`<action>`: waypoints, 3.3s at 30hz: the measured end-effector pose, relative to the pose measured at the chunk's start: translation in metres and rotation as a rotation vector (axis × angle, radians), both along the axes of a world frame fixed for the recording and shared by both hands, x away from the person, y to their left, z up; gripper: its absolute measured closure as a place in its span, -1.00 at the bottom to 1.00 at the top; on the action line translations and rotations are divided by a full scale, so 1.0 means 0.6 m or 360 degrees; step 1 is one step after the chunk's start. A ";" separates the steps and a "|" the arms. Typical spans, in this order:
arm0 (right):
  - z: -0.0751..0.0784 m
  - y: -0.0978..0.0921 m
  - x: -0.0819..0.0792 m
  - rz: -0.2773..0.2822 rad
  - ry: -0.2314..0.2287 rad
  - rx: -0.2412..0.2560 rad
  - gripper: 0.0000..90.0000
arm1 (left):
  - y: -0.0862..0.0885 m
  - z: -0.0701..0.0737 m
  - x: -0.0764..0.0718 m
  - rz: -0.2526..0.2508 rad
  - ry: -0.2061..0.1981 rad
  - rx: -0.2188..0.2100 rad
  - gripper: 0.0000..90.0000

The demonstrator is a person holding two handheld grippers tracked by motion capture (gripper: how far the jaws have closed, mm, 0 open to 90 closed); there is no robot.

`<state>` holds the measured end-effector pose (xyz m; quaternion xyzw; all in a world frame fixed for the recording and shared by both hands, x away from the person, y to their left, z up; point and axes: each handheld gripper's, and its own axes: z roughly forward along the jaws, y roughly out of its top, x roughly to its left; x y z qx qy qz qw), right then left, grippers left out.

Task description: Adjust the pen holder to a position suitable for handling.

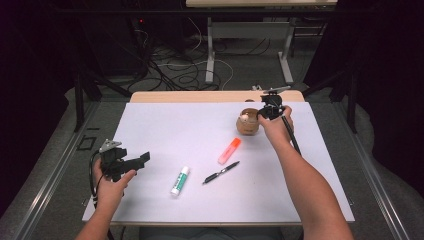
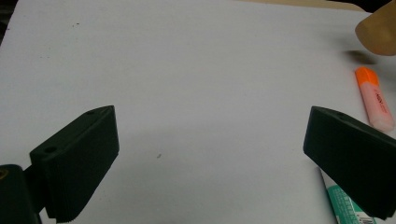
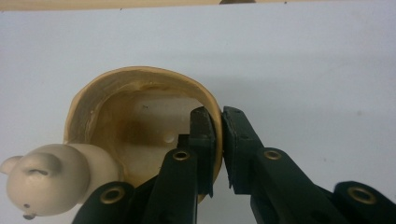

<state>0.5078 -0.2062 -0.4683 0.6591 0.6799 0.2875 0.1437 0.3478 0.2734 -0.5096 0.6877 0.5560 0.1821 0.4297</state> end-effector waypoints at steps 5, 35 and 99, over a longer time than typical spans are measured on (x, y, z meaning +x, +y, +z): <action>0.012 -0.003 -0.025 0.0044 0.0034 0.0005 0.85 | -0.002 0.001 -0.002 -0.0001 -0.0004 0.0010 -0.92; -0.015 -0.010 -0.117 0.0113 0.0324 -0.0006 0.85 | -0.012 0.002 -0.003 -0.0021 0.0000 0.0024 -0.92; -0.009 -0.071 -0.210 0.0341 -0.0497 0.0158 -0.02 | -0.026 -0.004 -0.003 -0.0018 0.0021 0.0070 -0.82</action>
